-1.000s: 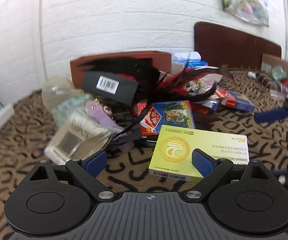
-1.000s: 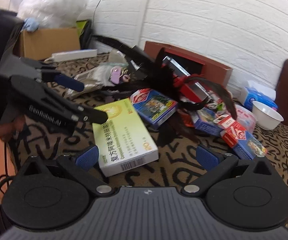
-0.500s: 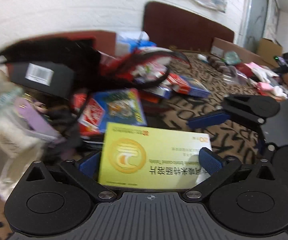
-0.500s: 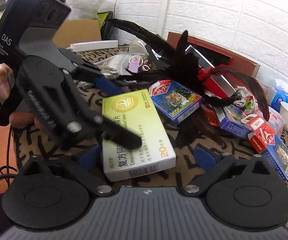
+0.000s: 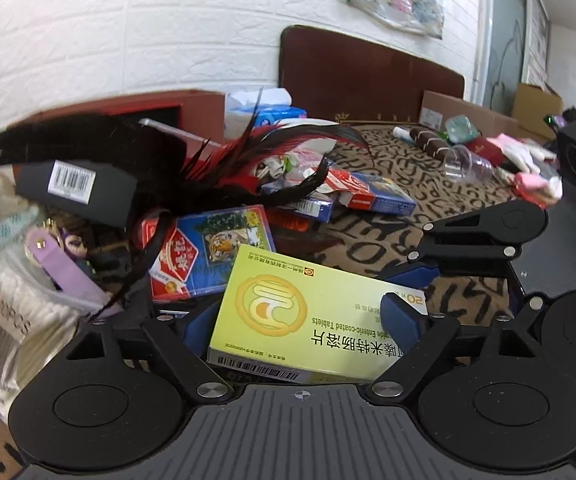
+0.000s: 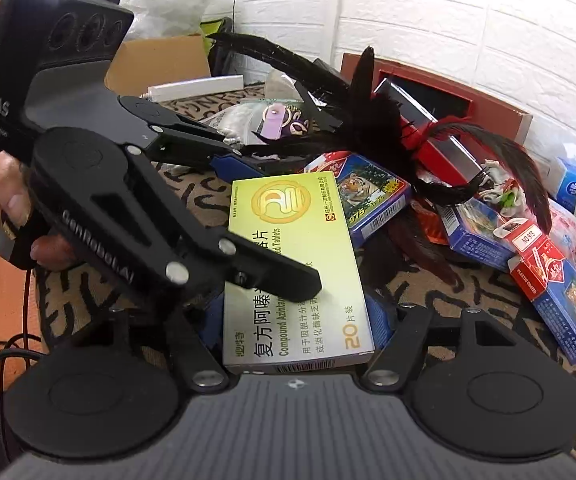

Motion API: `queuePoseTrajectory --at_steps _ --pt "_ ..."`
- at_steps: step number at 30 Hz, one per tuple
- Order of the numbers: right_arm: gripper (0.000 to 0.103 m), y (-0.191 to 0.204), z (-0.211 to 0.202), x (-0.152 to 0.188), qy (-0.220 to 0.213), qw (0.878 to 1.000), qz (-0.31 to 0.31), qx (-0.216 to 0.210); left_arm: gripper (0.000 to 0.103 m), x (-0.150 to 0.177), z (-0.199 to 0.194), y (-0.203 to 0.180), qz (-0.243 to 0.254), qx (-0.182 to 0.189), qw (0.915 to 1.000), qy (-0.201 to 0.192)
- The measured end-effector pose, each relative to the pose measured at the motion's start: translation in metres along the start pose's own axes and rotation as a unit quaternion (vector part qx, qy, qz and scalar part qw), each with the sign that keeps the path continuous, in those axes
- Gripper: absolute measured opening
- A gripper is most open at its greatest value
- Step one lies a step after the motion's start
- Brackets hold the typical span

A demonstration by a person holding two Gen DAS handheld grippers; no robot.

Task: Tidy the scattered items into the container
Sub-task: 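Close the left gripper on the yellow-green medicine box, then lift the medicine box with the left gripper toward the red-brown box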

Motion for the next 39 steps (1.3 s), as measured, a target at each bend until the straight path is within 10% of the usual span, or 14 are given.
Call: queuePoseTrajectory --at_steps 19,23,39 --pt "0.071 0.009 -0.01 0.001 -0.015 0.999 -0.05 0.005 0.073 0.0 -0.014 -0.001 -0.012 -0.013 0.9998 0.004" --pt "0.071 0.007 -0.013 0.003 -0.015 0.998 -0.061 -0.002 0.102 0.005 -0.015 0.011 -0.015 -0.035 0.9991 0.018" --pt "0.089 -0.02 -0.022 0.016 0.008 0.991 -0.124 -0.043 0.103 0.017 0.013 -0.02 0.087 0.013 0.9932 0.076"
Point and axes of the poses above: each gripper's, at about its wrist camera, not at the fingertips, and z roughly the way its jaws point, y to its left, x to its underside, the point moved 8 cm from there along z, roughly the way its jaws point, and after that the axes turned 1 degree about -y, right-handed, at the moved point
